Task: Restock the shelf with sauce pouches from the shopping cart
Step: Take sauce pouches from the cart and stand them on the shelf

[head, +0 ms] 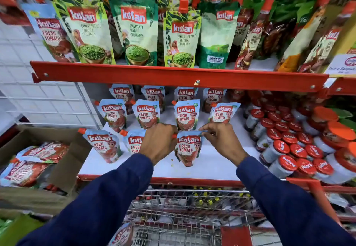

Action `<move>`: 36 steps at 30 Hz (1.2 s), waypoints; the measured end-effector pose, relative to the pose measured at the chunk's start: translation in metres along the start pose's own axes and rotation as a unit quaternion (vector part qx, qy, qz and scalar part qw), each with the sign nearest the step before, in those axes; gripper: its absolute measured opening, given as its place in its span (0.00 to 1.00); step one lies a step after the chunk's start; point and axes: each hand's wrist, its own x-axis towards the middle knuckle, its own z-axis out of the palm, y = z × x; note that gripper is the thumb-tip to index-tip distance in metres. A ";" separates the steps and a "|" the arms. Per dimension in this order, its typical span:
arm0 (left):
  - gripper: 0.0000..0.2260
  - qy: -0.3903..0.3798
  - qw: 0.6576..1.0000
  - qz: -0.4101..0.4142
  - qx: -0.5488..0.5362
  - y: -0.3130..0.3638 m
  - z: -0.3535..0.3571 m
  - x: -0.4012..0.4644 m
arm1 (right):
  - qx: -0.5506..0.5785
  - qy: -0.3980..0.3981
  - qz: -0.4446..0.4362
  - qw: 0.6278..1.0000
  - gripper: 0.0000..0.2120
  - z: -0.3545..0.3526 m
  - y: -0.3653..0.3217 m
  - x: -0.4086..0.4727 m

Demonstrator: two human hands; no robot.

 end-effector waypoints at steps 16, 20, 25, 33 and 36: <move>0.08 -0.035 0.999 -0.005 0.004 -0.004 0.016 0.013 | -0.004 0.011 0.049 0.999 0.06 0.019 0.017 0.008; 0.08 -0.038 0.999 -0.006 -0.006 -0.004 0.017 0.014 | -0.009 0.011 0.056 0.998 0.06 0.021 0.018 0.007; 0.07 -0.066 0.998 -0.008 -0.013 -0.006 0.017 0.015 | -0.016 0.002 0.071 0.997 0.06 0.020 0.018 0.009; 0.14 -0.078 0.995 -0.032 -0.047 -0.006 0.021 0.013 | -0.025 -0.006 0.087 0.996 0.09 0.022 0.015 0.010; 0.18 -0.076 0.996 -0.024 -0.041 -0.004 0.015 0.011 | -0.022 -0.004 0.100 0.995 0.14 0.023 0.014 0.008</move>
